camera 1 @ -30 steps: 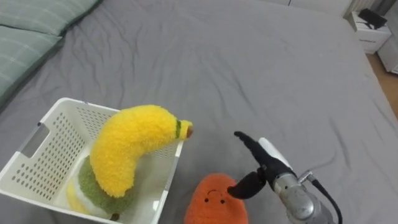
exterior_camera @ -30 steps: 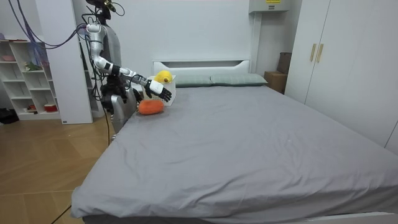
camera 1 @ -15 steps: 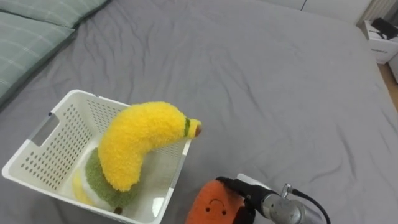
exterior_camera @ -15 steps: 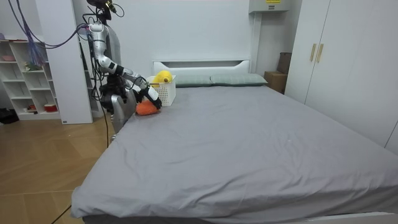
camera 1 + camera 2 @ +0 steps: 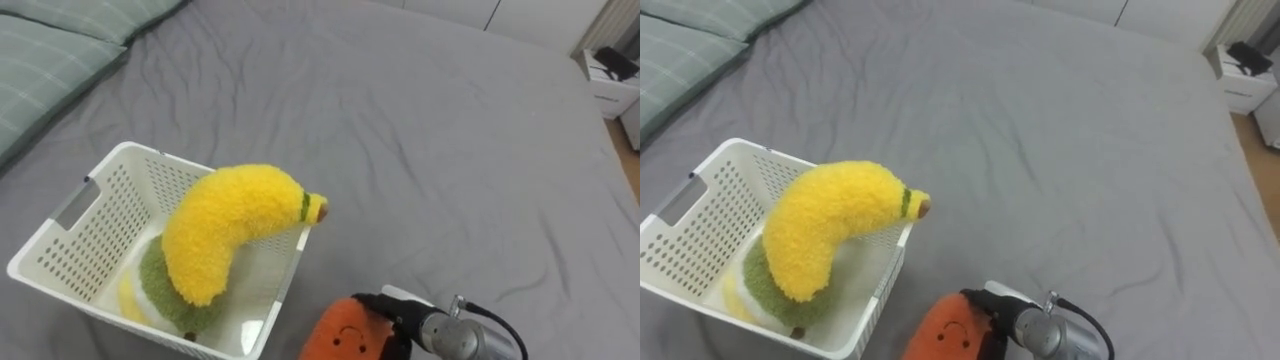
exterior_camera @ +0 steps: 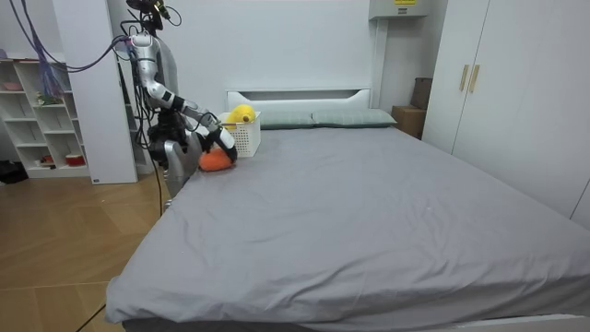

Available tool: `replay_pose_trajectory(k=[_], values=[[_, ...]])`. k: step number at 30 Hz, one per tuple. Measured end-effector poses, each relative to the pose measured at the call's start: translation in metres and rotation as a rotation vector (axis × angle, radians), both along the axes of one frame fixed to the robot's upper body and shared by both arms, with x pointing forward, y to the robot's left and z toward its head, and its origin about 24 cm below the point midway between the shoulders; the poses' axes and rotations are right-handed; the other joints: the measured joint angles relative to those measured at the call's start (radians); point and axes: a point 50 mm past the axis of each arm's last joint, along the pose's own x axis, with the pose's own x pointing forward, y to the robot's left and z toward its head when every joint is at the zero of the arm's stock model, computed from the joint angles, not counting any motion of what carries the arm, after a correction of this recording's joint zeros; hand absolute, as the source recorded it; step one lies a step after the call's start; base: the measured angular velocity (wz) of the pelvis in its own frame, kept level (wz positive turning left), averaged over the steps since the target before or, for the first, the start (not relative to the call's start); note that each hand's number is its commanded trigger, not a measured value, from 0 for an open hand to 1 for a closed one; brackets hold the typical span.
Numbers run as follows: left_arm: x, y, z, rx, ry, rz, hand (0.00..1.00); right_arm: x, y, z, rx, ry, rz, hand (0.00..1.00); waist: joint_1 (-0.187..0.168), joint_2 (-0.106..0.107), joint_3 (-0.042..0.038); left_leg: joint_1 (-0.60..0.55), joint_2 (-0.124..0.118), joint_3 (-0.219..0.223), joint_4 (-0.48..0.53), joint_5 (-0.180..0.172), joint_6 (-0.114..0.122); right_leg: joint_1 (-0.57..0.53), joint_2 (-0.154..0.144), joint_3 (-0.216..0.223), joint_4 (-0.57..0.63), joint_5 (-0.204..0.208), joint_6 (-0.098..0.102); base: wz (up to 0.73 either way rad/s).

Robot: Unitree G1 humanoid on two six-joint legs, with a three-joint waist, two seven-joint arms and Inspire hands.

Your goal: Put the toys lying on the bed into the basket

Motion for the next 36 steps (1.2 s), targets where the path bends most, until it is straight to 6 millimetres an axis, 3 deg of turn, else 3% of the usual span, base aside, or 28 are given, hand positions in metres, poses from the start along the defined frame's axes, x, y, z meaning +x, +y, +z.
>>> replay_pose_trajectory(k=[4, 7, 12, 18, 22, 27, 32, 36], values=[[0.001, 0.0, 0.0, 0.0, -0.003, 0.0, 0.0, 0.002, 0.0, 0.001, -0.001, -0.01, -0.001, 1.0, 0.0, 0.001, 0.0022, 0.001, 0.0, 0.0, 0.001, 0.0, 0.0, 0.0, 0.0, 0.001, 0.0, 0.0, 0.0, 0.0], [0.001, 0.0, 0.001, 0.0, -0.009, -0.003, 0.0, 0.002, 0.001, 0.001, 0.0, -0.013, 0.0, 1.0, 0.0, 0.005, 0.0107, 0.001, 0.0, 0.001, 0.003, 0.0, 0.0, -0.001, 0.0, 0.002, -0.001, 0.0, 0.0, 0.0], [0.001, 0.0, 0.0, -0.003, -0.008, -0.004, 0.0, 0.002, 0.0, 0.001, -0.009, -0.014, 0.004, 1.0, -0.006, 0.006, 0.0128, -0.001, 0.0, 0.001, 0.002, 0.0, 0.0, -0.002, 0.0, 0.001, -0.001, 0.0, 0.0, 0.0], [0.001, 0.0, 0.001, -0.004, -0.008, -0.003, 0.0, 0.01, -0.006, 0.01, -0.035, -0.068, -0.009, 1.0, -0.006, 0.005, 0.0112, -0.002, 0.0, 0.001, 0.003, 0.0, 0.0, -0.002, 0.0, 0.001, -0.001, 0.0, 0.0, 0.0], [-0.001, 0.001, 0.0, -0.003, -0.001, -0.003, 0.0, 0.016, -0.013, 0.018, -0.041, -0.121, -0.053, 1.0, -0.007, 0.007, 0.0031, 0.001, 0.0, 0.003, 0.004, 0.0, 0.0, -0.002, -0.001, 0.001, -0.001, 0.001, 0.001, 0.0], [-0.003, 0.001, 0.0, 0.0, 0.005, 0.0, 0.0, 0.023, -0.024, 0.027, -0.034, -0.181, -0.118, 1.0, -0.012, 0.01, 0.0011, 0.003, 0.0, 0.003, 0.004, 0.0, 0.001, 0.0, -0.001, 0.003, 0.001, 0.001, 0.0, 0.0], [-0.009, 0.004, 0.0, 0.003, 0.017, 0.007, 0.0, 0.032, -0.03, 0.041, -0.003, -0.27, -0.159, 1.0, -0.05, 0.009, 0.0011, 0.011, 0.0, 0.005, 0.004, 0.0, 0.001, 0.002, -0.001, 0.004, 0.001, 0.001, 0.001, -0.01], [-0.015, 0.009, 0.001, 0.011, 0.02, 0.043, 0.0, 0.043, -0.043, 0.069, 0.029, -0.419, -0.214, 1.0, -0.076, 0.009, 0.0025, 0.019, 0.002, 0.019, -0.001, 0.0, 0.001, 0.002, 0.0, 0.016, 0.002, 0.002, 0.001, -0.09]])
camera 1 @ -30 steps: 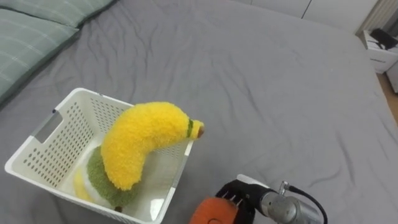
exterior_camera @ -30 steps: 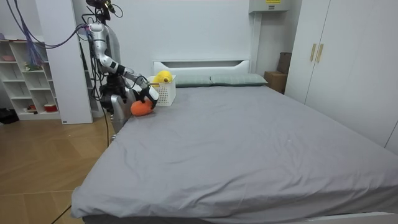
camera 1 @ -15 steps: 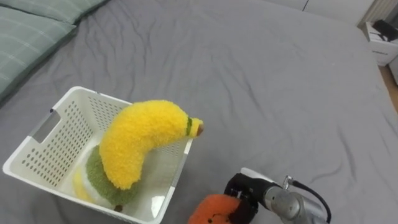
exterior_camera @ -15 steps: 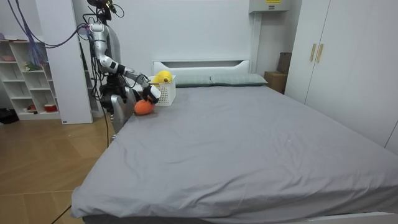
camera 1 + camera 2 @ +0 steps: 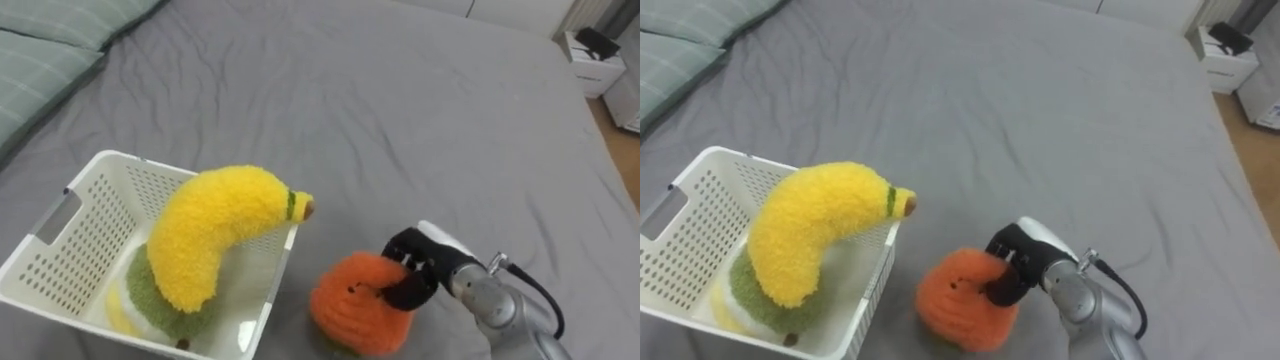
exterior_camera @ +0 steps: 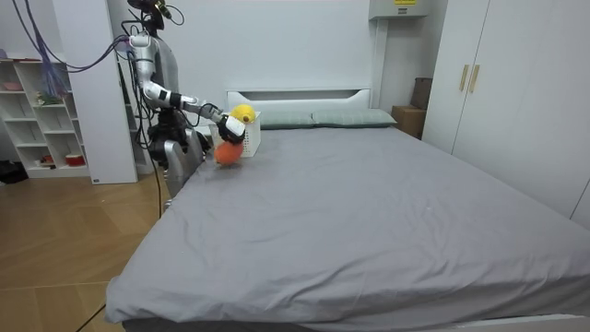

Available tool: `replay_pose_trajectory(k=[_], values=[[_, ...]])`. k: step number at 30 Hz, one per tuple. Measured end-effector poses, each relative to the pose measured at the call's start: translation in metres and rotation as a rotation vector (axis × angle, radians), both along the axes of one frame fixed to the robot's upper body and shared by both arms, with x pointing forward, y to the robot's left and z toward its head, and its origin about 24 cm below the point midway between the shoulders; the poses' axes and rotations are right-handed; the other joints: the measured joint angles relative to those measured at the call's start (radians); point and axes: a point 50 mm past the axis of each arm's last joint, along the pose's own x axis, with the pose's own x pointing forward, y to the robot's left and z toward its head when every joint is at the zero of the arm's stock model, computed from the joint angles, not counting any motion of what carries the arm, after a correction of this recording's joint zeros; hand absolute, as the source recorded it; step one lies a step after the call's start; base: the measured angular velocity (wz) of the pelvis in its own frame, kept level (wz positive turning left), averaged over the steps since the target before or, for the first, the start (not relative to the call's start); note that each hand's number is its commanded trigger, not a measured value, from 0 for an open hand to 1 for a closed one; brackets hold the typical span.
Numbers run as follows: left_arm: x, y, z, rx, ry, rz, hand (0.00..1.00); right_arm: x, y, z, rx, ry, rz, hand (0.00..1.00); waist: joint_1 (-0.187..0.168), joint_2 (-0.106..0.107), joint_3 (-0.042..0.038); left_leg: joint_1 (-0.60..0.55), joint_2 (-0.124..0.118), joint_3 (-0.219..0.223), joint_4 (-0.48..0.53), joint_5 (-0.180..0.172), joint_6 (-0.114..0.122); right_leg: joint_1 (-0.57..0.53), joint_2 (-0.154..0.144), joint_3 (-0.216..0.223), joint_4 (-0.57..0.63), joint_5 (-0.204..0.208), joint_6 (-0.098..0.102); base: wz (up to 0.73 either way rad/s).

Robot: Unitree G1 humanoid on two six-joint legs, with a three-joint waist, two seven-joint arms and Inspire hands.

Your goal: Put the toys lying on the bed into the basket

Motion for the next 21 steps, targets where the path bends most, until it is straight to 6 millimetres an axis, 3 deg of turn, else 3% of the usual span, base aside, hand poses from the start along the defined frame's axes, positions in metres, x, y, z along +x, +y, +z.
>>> replay_pose_trajectory(k=[3, 7, 18, 21], values=[[-0.005, 0.001, 0.0, 0.009, 0.012, -0.002, 0.0, 0.005, -0.013, 0.017, -0.016, -0.101, -0.046, 1.0, -0.011, 0.0, 0.0002, 0.002, 0.001, 0.006, 0.0, 0.0, 0.0, 0.0, 0.001, 0.003, 0.0, 0.001, 0.0, -0.03], [-0.006, 0.001, 0.0, 0.013, 0.015, 0.002, 0.0, 0.007, -0.024, 0.023, -0.016, -0.15, -0.098, 1.0, -0.02, 0.002, 0.0015, 0.003, 0.003, 0.011, 0.0, 0.0, 0.0, -0.001, 0.005, 0.014, 0.0, 0.002, -0.001, -0.05], [-0.01, 0.002, -0.001, 0.011, 0.017, 0.012, 0.0, 0.01, -0.026, 0.032, 0.036, -0.259, -0.161, 1.0, -0.027, 0.005, 0.0026, 0.002, 0.003, 0.014, 0.0, 0.0, 0.0, 0.0, 0.005, 0.02, 0.004, 0.003, -0.001, 0.0], [-0.01, 0.001, -0.002, 0.006, 0.013, 0.027, 0.0, 0.012, -0.024, 0.044, 0.035, -0.31, -0.15, 1.0, -0.026, 0.011, 0.0037, 0.0, 0.003, 0.014, 0.0, 0.0, 0.0, -0.004, 0.004, 0.02, 0.007, 0.003, -0.001, 0.0]])
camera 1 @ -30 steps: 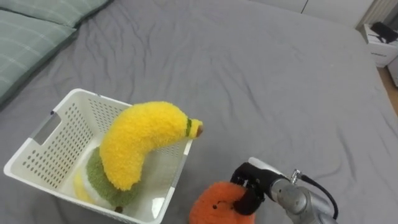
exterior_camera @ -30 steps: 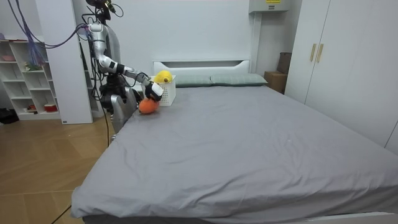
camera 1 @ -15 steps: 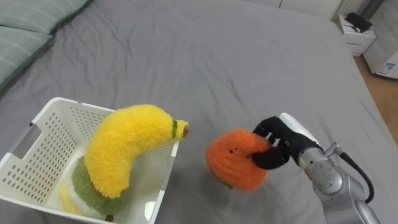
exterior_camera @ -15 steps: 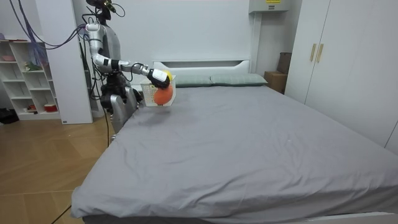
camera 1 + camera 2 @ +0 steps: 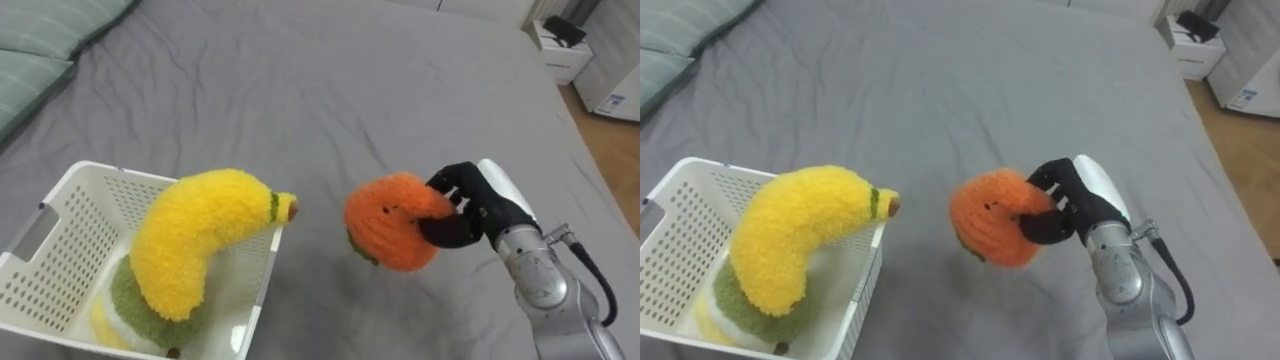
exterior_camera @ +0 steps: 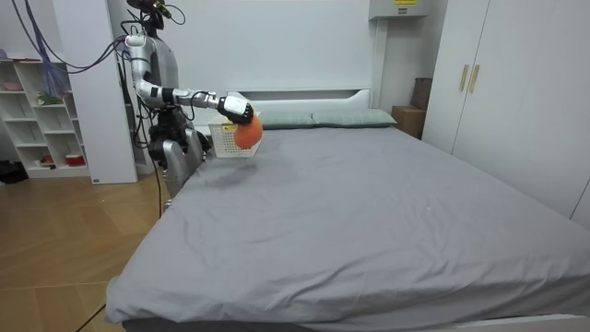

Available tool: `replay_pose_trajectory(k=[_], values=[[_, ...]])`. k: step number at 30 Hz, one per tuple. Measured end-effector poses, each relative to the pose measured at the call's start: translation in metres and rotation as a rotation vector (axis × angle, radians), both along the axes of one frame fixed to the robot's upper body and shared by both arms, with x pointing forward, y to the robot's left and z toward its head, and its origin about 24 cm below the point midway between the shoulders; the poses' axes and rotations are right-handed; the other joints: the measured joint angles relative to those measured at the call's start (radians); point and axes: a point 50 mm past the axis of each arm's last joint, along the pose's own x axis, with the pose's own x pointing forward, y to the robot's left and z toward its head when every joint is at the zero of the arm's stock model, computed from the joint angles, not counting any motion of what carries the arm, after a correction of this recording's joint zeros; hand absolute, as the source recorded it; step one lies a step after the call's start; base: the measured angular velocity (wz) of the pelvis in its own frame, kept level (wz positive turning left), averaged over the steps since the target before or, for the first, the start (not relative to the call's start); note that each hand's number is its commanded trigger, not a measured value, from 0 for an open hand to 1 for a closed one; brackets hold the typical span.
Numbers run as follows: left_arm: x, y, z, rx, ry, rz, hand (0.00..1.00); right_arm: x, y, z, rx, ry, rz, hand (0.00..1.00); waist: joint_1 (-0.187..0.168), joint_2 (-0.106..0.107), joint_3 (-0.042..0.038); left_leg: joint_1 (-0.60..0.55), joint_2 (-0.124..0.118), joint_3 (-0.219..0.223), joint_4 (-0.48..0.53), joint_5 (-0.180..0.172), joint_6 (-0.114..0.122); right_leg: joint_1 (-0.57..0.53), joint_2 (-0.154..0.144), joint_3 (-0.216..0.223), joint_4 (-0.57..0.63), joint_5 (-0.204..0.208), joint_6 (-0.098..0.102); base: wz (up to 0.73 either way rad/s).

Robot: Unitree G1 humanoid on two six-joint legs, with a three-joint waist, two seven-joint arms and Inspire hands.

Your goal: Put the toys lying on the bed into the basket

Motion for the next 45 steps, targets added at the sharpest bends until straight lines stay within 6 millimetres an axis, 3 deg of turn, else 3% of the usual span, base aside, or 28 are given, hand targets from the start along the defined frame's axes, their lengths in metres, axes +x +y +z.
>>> replay_pose_trajectory(k=[7, 16, 18, 26, 27, 33, 38, 40, 43, 44, 45], values=[[0.0, 0.0, -0.001, -0.005, 0.001, 0.0, 0.0, 0.009, 0.011, 0.05, 0.035, -0.244, 0.016, 1.0, 0.001, 0.003, -0.0007, -0.002, 0.0, -0.003, 0.001, 0.0, 0.0, -0.002, -0.004, -0.006, 0.005, 0.0, 0.0, 0.0], [0.004, -0.001, -0.001, -0.005, -0.012, -0.019, 0.0, 0.018, 0.035, 0.088, 0.038, -0.413, 0.099, 1.0, 0.024, 0.004, -0.0046, -0.004, 0.0, -0.004, 0.004, 0.0, 0.001, -0.002, -0.004, -0.021, 0.006, 0.0, 0.0, 0.0], [0.009, -0.002, 0.0, -0.002, -0.016, -0.035, 0.0, 0.015, 0.045, 0.095, 0.044, -0.443, 0.14, 1.0, 0.046, 0.005, -0.0074, -0.004, 0.0, -0.005, 0.003, 0.0, 0.001, -0.002, -0.003, -0.022, 0.006, 0.0, 0.0, 0.0], [0.014, -0.003, -0.001, -0.007, -0.012, -0.044, 0.0, 0.016, 0.075, 0.102, 0.085, -0.468, 0.246, 1.0, 0.098, 0.005, -0.0131, -0.003, 0.0, -0.011, 0.004, 0.0, 0.001, 0.001, -0.004, -0.024, 0.006, 0.0, 0.0, 0.01], [0.014, -0.004, -0.002, -0.007, -0.006, -0.051, 0.0, 0.016, 0.08, 0.101, 0.088, -0.465, 0.263, 1.0, 0.105, 0.004, -0.0167, -0.004, -0.001, -0.014, 0.004, 0.0, 0.001, 0.001, -0.004, -0.026, 0.007, 0.0, 0.0, 0.05], [0.015, -0.004, -0.003, -0.007, 0.014, -0.078, 0.0, 0.016, 0.106, 0.11, 0.074, -0.474, 0.394, 1.0, 0.115, 0.005, -0.0165, -0.018, -0.002, -0.037, 0.005, 0.0, 0.001, 0.001, -0.006, -0.051, 0.006, 0.0, 0.0, 0.1], [0.023, 0.001, -0.001, 0.013, 0.014, -0.106, 0.0, 0.012, 0.125, 0.108, 0.074, -0.455, 0.479, 1.0, 0.158, -0.004, -0.0168, -0.019, -0.003, -0.044, 0.005, 0.0, 0.001, 0.001, -0.005, -0.05, 0.003, 0.0, 0.001, 0.03], [0.028, 0.002, 0.001, 0.02, 0.003, -0.127, 0.0, 0.008, 0.137, 0.104, 0.073, -0.42, 0.544, 0.89, 0.179, -0.015, -0.0097, -0.02, -0.004, -0.046, 0.006, 0.0, 0.001, 0.002, -0.005, -0.051, -0.001, 0.0, 0.001, 0.0], [0.034, 0.003, 0.002, 0.024, -0.01, -0.132, 0.0, 0.004, 0.147, 0.1, 0.073, -0.393, 0.596, 0.48, 0.184, -0.031, -0.0058, -0.028, -0.007, -0.067, 0.006, 0.0, 0.001, 0.009, -0.006, -0.066, -0.011, 0.0, 0.002, 0.17], [0.035, 0.003, 0.003, 0.022, -0.014, -0.134, 0.0, 0.004, 0.148, 0.1, 0.078, -0.39, 0.598, 0.15, 0.185, -0.033, -0.0049, -0.029, -0.007, -0.07, 0.006, 0.0, 0.001, 0.01, -0.007, -0.071, -0.011, 0.0, 0.002, 0.19], [0.036, 0.001, 0.002, 0.014, -0.013, -0.148, 0.0, 0.005, 0.151, 0.099, 0.09, -0.385, 0.598, 0.07, 0.188, -0.034, -0.0043, -0.03, -0.007, -0.075, 0.006, 0.0, 0.001, 0.011, -0.008, -0.08, -0.011, 0.0, 0.002, 0.11]])
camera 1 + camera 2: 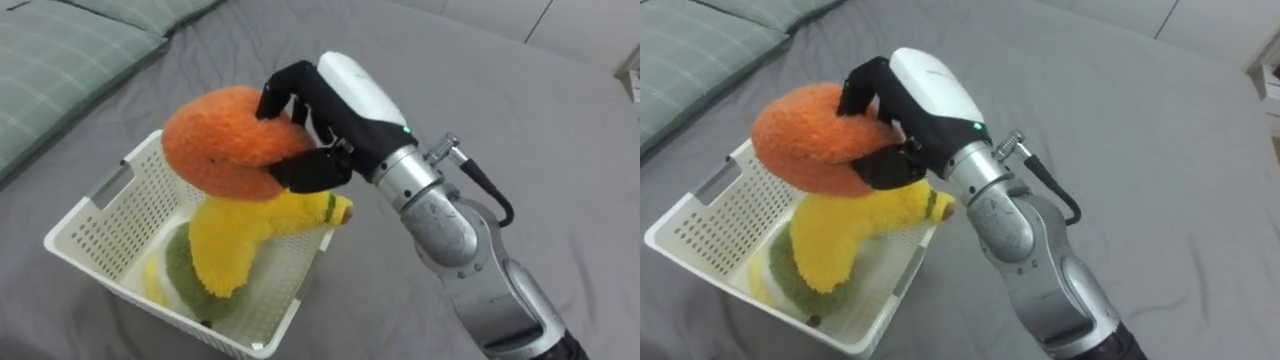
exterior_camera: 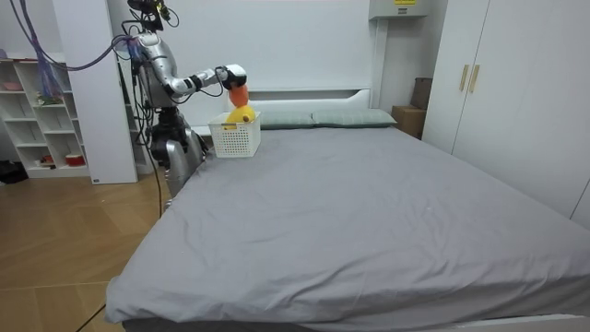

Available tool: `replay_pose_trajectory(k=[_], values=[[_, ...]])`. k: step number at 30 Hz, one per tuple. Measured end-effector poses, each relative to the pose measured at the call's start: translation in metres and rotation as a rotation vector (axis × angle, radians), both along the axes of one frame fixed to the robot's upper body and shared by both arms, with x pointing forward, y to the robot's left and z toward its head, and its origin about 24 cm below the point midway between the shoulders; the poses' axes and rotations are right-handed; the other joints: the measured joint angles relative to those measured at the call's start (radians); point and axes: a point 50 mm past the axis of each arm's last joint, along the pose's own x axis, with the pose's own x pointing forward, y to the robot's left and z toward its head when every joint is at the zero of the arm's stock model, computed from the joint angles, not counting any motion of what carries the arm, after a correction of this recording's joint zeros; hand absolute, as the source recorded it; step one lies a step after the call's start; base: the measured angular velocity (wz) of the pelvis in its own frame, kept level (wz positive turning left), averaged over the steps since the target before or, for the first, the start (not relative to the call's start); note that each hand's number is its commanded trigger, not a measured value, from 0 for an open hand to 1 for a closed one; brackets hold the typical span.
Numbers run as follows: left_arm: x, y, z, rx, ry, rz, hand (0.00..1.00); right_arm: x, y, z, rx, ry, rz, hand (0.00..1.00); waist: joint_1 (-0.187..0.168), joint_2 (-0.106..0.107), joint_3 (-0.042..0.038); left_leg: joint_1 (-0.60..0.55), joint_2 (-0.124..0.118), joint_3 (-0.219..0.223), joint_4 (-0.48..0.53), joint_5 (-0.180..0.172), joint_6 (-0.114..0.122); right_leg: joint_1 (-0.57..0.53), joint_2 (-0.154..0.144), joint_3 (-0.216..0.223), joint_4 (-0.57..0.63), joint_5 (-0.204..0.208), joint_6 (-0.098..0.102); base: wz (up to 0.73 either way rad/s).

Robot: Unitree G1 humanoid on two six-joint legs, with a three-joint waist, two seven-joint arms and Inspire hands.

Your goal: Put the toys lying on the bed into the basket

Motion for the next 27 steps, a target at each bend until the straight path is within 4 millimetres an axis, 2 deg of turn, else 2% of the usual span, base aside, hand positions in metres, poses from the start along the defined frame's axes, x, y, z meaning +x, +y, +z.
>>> replay_pose_trajectory(k=[2, 8, 10, 15, 27], values=[[0.003, -0.002, 0.0, -0.007, -0.001, -0.019, 0.0, 0.001, 0.002, 0.0, 0.005, 0.005, 0.003, 0.01, 0.011, 0.001, 0.001, -0.006, -0.001, -0.004, 0.001, 0.0, 0.0, -0.003, -0.001, -0.005, -0.001, 0.0, 0.0, 0.06], [0.017, -0.007, 0.002, -0.012, -0.029, -0.062, 0.0, 0.001, 0.01, -0.012, -0.011, 0.054, 0.035, 0.0, 0.044, 0.016, 0.0123, -0.019, -0.001, -0.013, 0.001, 0.0, 0.0, -0.013, -0.002, -0.025, -0.001, 0.0, 0.0, 0.04], [0.021, -0.008, 0.003, -0.012, -0.038, -0.065, 0.0, 0.001, 0.012, -0.016, -0.023, 0.067, 0.044, 0.0, 0.049, 0.01, 0.0092, -0.028, -0.002, -0.015, 0.002, 0.001, -0.001, -0.026, -0.003, -0.025, -0.001, 0.0, 0.0, 0.0], [0.022, -0.007, 0.003, -0.008, -0.039, -0.069, 0.0, 0.003, 0.011, -0.022, -0.042, 0.088, 0.037, 0.0, 0.046, 0.006, 0.0123, -0.029, -0.002, -0.016, 0.008, 0.002, -0.001, -0.026, -0.002, -0.026, -0.006, 0.0, 0.0, 0.0], [0.023, -0.007, 0.003, -0.009, -0.043, -0.071, 0.0, 0.004, 0.01, -0.026, -0.049, 0.101, 0.032, 0.0, 0.046, -0.002, 0.0117, -0.03, -0.002, -0.016, 0.007, 0.002, -0.001, -0.023, -0.001, -0.025, -0.011, 0.0, 0.0, 0.0]])
